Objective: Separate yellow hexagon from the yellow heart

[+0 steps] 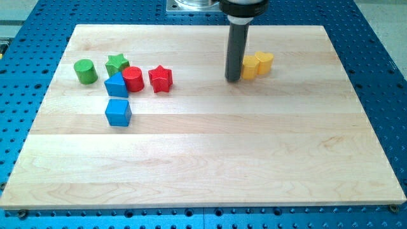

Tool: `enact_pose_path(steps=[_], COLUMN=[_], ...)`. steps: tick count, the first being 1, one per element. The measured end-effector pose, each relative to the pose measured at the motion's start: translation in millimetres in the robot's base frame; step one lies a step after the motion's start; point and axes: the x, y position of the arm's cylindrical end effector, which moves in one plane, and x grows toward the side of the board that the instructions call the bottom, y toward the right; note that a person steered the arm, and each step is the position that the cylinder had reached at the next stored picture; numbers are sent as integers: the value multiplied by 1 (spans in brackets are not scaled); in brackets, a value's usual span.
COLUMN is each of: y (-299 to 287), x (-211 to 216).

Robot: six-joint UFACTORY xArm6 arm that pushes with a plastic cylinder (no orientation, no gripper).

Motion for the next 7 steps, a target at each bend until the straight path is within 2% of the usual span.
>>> enact_pose_path(steps=[1, 2, 3, 4, 6, 7], y=[8, 56, 76, 75, 28, 20], x=[24, 15, 2, -33, -53, -43])
